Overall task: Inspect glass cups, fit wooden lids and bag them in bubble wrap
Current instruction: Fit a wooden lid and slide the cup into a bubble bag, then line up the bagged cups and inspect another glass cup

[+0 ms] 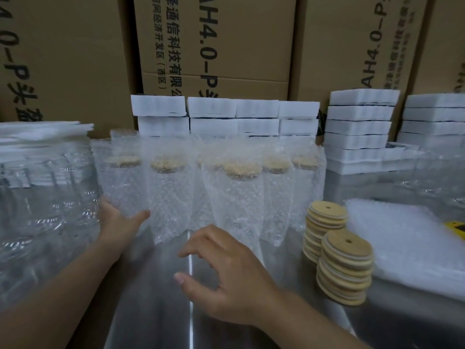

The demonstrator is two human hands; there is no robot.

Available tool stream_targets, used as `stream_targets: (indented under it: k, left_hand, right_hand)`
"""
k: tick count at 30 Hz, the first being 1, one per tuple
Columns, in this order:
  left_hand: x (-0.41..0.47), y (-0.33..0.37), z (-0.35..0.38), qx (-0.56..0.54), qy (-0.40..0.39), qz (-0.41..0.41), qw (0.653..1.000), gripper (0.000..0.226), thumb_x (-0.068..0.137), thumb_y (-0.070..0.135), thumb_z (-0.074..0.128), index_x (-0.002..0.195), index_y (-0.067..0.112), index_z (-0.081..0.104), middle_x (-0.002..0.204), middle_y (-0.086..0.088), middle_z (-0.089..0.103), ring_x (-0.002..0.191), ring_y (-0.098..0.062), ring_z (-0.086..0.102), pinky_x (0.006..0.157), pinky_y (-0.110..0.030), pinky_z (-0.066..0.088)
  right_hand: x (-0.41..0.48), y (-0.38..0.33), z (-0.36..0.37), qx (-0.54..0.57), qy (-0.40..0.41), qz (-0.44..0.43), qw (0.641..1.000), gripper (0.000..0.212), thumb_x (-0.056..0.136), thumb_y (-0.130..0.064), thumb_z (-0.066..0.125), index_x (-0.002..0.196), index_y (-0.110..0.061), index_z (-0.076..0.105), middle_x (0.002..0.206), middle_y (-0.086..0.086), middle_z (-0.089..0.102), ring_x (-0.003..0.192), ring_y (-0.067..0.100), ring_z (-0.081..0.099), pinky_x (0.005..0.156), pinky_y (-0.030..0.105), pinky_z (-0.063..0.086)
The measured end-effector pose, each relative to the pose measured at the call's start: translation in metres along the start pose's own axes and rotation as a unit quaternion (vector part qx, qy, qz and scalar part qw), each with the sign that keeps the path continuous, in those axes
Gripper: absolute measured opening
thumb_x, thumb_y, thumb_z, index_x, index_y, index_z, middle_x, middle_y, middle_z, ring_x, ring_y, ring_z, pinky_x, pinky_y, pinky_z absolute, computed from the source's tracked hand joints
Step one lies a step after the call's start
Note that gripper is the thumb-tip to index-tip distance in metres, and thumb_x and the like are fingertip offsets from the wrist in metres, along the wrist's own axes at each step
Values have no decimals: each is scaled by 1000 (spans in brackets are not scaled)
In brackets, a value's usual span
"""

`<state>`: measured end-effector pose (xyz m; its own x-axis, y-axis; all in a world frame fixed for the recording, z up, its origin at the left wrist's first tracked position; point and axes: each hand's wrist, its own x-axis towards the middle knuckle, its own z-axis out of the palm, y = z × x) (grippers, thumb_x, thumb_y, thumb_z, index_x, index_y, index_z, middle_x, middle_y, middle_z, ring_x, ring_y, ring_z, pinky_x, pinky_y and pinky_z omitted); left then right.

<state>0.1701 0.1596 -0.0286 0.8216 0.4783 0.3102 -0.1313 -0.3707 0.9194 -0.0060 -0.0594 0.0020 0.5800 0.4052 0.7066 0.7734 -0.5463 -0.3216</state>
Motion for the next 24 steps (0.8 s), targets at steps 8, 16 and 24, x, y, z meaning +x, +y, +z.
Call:
stream_targets:
  k: [8, 16, 24]
  left_hand:
    - [-5, 22, -16, 32, -47, -37, 998, 83, 71, 6, 85, 136, -5, 35, 135, -25, 45, 125, -38, 46, 104, -45, 39]
    - [-63, 38, -28, 67, -78, -62, 993, 58, 78, 1, 77, 127, -10, 48, 109, -14, 57, 100, -24, 55, 77, -26, 37]
    - [-91, 62, -56, 258, -103, 123, 953, 64, 85, 28, 67, 143, 12, 42, 138, -14, 51, 128, -31, 46, 103, -35, 39]
  right_hand:
    - [0, 9, 2, -13, -6, 12, 1000, 33, 89, -42, 55, 104, -16, 65, 104, -8, 55, 90, -1, 49, 78, 19, 45]
    - [-2, 30, 3, -17, -33, 105, 994, 18, 91, -36, 60, 98, -20, 66, 94, -9, 56, 84, 5, 51, 76, 17, 41]
    - [-7, 36, 0, -40, -14, 164, 986, 23, 91, -30, 62, 70, -25, 56, 74, -5, 57, 67, 9, 52, 68, 20, 38]
